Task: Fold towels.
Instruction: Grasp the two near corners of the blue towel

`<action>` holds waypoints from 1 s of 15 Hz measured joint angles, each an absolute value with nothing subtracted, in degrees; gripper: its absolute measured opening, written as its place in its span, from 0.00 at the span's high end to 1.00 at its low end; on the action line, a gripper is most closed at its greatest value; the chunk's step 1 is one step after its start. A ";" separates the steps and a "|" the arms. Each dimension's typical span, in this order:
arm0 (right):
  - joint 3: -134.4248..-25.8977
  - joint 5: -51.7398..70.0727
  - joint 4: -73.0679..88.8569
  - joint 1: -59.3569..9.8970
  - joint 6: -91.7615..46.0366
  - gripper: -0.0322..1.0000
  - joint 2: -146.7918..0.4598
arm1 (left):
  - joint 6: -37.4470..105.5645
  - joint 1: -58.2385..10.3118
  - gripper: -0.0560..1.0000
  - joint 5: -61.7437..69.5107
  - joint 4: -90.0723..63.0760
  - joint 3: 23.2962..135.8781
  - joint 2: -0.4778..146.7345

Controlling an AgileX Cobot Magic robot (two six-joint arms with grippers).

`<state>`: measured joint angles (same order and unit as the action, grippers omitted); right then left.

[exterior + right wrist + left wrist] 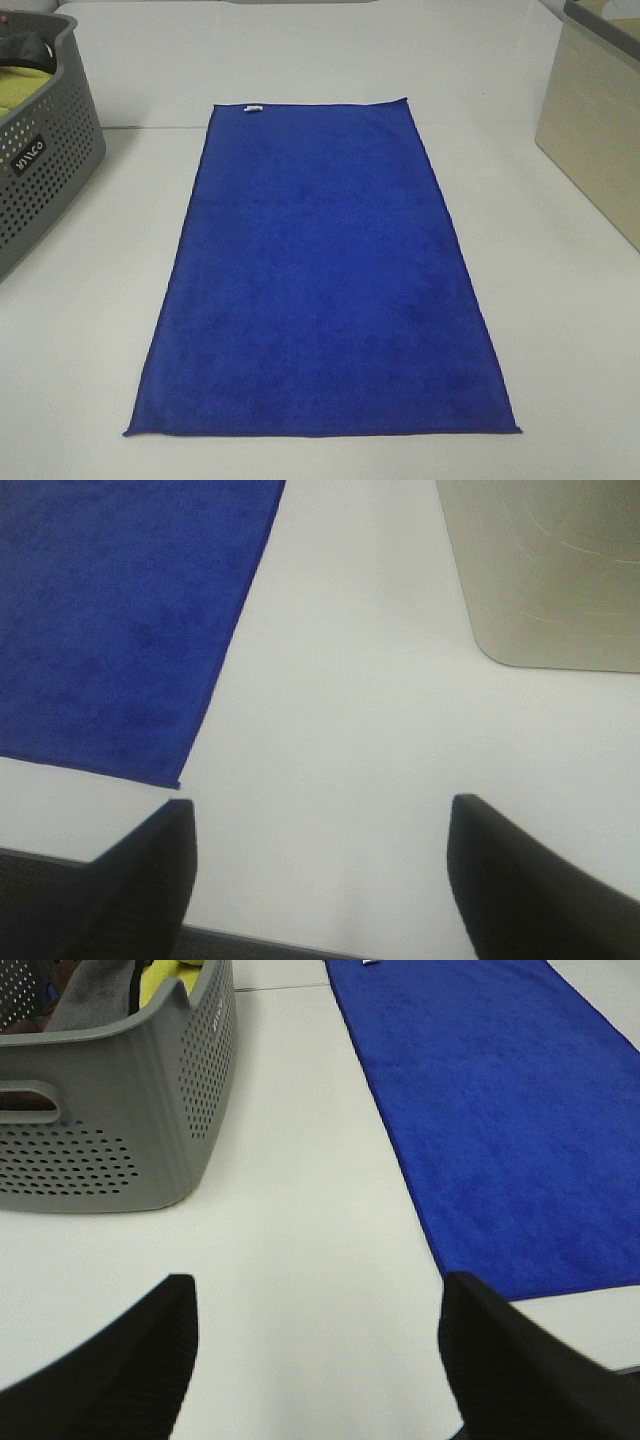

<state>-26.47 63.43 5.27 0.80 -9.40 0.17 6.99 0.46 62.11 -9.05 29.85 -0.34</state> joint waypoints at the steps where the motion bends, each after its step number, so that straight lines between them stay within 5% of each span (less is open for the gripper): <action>1: -26.47 63.43 5.27 0.80 -9.40 0.29 0.17 | 6.99 0.46 0.33 62.11 -9.05 29.85 -0.34; 15: -26.47 63.43 5.27 0.80 -9.40 0.29 0.17 | 6.99 0.46 0.33 62.11 -9.05 29.85 -0.34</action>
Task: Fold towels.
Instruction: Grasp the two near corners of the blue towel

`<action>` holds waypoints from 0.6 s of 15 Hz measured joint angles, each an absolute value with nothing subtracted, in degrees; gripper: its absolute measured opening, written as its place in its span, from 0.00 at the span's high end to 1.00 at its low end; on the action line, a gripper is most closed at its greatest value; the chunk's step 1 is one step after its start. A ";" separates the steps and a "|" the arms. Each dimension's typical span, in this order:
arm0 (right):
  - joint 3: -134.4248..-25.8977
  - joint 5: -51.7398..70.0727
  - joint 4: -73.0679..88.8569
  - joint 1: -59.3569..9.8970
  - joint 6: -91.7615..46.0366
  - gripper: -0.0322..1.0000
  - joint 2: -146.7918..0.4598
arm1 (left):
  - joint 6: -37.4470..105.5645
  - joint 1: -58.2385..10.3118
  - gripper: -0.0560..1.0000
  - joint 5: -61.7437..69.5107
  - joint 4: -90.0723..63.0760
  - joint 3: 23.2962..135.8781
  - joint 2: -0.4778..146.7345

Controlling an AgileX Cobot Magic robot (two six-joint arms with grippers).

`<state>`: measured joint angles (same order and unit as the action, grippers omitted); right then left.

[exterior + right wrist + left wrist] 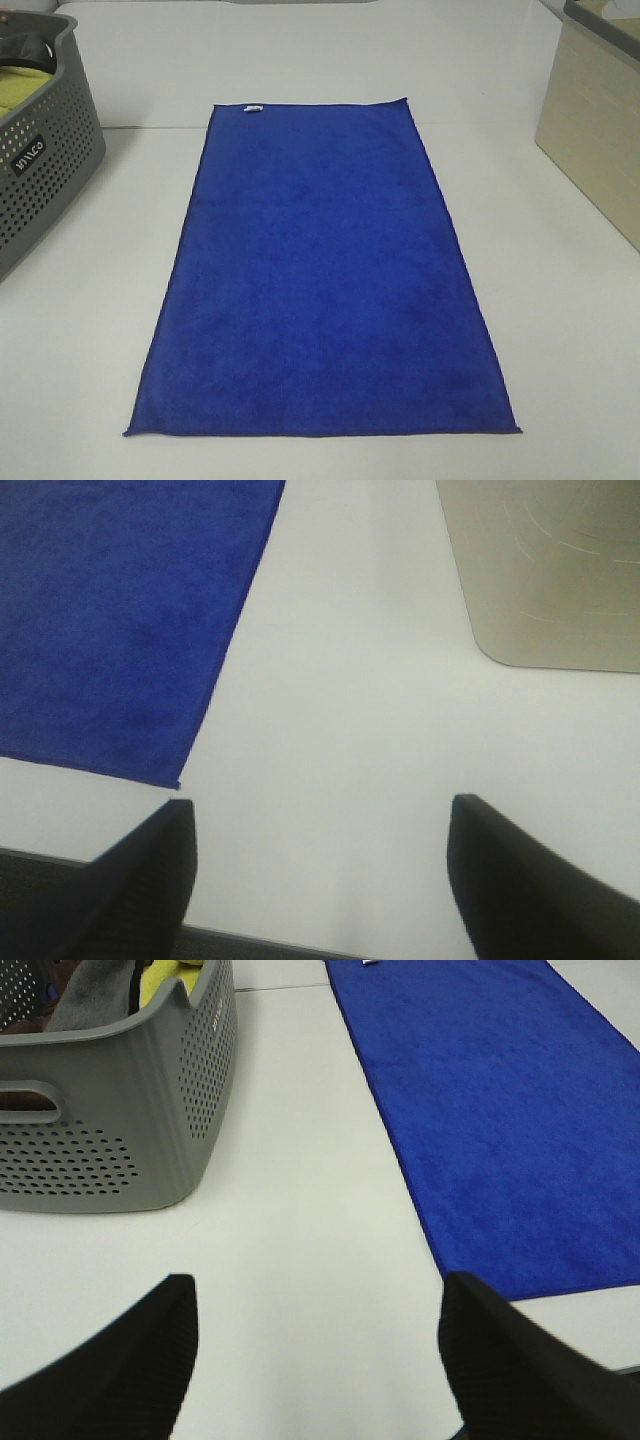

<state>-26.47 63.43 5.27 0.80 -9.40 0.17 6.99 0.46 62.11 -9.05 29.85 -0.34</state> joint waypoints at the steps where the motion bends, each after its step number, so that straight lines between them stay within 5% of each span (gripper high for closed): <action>1: -26.47 63.43 5.27 0.80 -9.40 0.29 0.17 | 6.99 0.46 0.33 62.11 -9.05 29.85 -0.34; 9: -26.47 63.43 5.27 0.80 -9.40 0.29 0.17 | 6.99 0.46 0.33 62.11 -9.05 29.85 -0.34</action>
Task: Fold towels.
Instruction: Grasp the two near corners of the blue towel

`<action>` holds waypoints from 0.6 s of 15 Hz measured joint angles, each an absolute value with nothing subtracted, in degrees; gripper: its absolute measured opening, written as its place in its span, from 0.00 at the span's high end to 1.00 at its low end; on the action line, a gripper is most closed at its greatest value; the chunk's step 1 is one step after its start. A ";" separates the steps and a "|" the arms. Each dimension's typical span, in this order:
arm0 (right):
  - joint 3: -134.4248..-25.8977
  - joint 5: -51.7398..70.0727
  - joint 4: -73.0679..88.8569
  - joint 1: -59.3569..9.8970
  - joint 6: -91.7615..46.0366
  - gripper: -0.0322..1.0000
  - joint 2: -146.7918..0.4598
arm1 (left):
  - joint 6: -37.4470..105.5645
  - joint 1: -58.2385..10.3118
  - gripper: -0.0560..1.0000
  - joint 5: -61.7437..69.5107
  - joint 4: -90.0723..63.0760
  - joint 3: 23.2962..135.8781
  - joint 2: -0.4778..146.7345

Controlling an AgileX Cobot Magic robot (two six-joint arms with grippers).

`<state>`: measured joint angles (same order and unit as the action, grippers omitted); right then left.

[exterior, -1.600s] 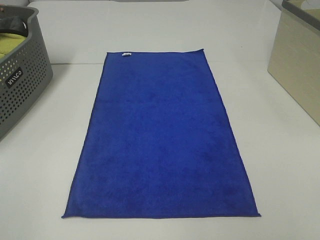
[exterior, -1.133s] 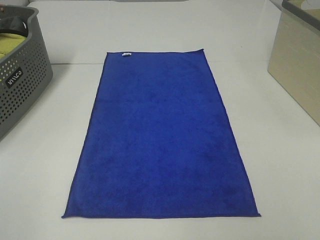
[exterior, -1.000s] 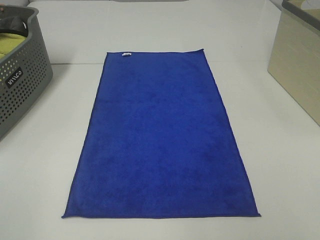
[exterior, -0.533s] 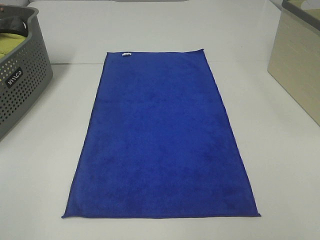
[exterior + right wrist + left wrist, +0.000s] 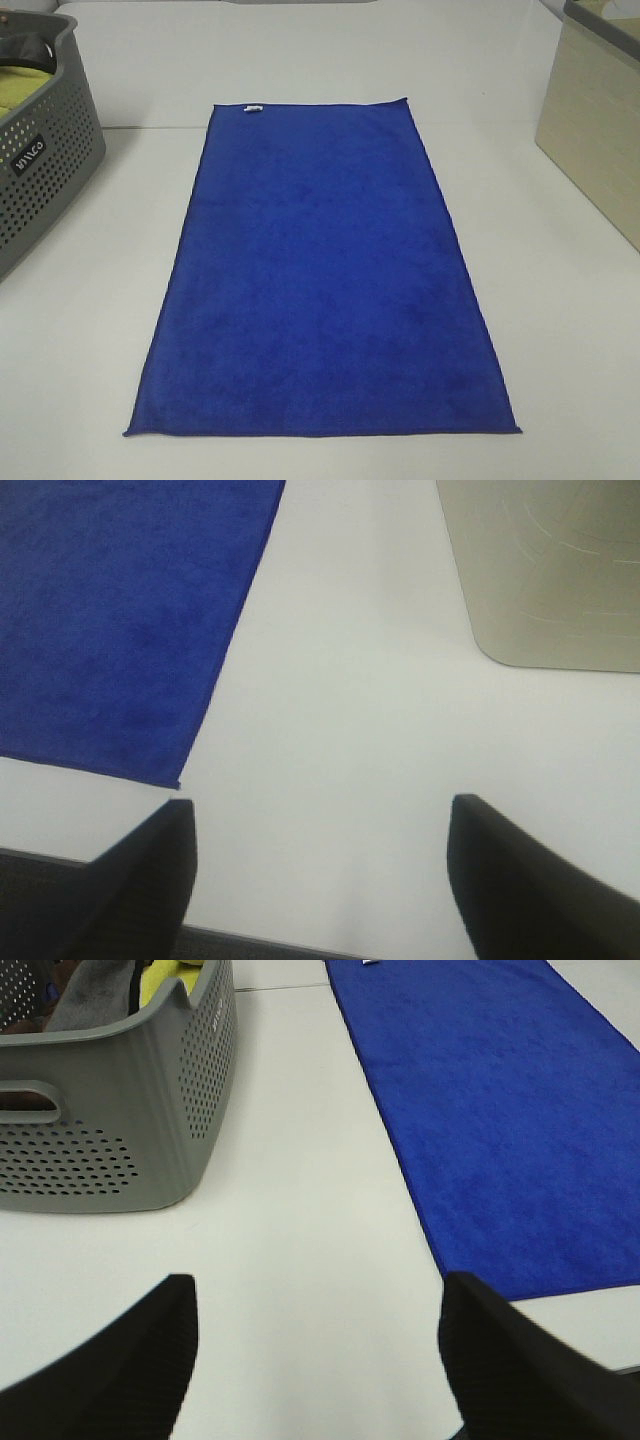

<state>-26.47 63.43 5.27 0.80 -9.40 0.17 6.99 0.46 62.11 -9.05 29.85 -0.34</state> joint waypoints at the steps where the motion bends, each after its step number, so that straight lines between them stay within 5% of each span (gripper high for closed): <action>1: -26.47 63.43 5.27 0.80 -9.40 0.29 0.17 | 6.99 0.46 0.33 62.11 -9.05 29.85 -0.34; 9: -26.47 63.43 5.27 0.80 -9.40 0.29 0.17 | 6.99 0.46 0.33 62.11 -9.05 29.85 -0.34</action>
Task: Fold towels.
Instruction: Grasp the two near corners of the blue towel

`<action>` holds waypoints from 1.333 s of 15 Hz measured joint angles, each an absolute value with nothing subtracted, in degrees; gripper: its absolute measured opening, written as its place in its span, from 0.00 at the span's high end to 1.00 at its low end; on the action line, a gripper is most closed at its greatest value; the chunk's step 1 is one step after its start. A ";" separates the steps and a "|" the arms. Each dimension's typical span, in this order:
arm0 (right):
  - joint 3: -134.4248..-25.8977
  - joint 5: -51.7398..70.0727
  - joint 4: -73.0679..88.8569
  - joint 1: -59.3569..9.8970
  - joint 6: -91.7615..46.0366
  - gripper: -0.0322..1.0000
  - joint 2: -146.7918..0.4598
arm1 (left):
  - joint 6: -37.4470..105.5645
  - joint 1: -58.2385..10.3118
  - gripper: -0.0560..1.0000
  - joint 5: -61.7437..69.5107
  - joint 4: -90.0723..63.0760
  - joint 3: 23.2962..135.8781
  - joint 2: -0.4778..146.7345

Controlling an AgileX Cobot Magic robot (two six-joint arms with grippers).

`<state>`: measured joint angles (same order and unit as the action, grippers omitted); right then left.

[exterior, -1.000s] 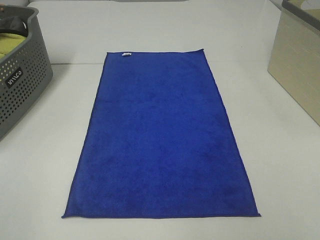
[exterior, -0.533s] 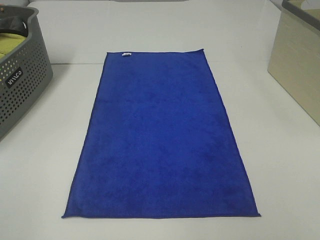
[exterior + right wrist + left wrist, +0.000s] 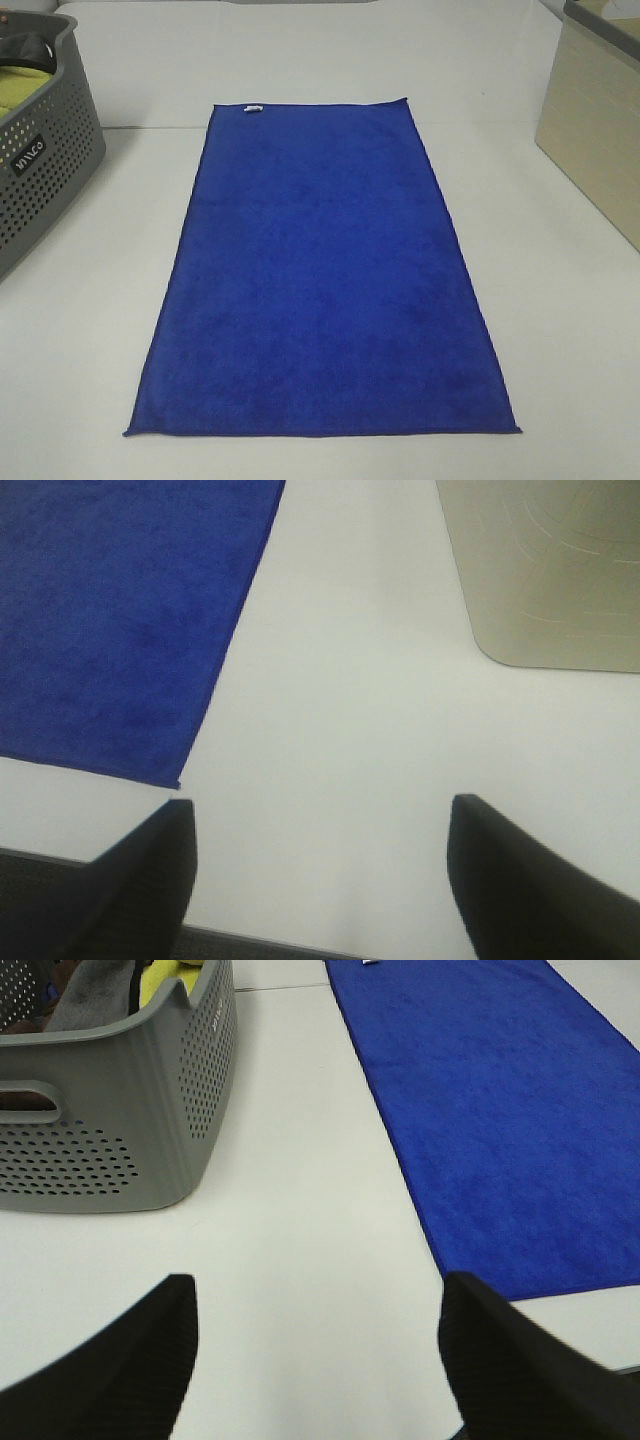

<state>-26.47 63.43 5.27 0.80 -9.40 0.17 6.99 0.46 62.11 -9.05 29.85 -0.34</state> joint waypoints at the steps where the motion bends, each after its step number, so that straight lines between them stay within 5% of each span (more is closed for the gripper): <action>1: -26.47 63.43 5.27 0.80 -9.40 0.29 0.17 | 6.99 0.46 0.33 62.11 -9.05 29.85 -0.34; 20: -26.47 63.43 5.27 0.80 -9.40 0.29 0.17 | 6.99 0.46 0.33 62.11 -9.11 29.85 -0.34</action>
<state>-26.47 63.43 5.27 0.80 -9.40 0.17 6.99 0.46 62.11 -9.11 29.85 -0.34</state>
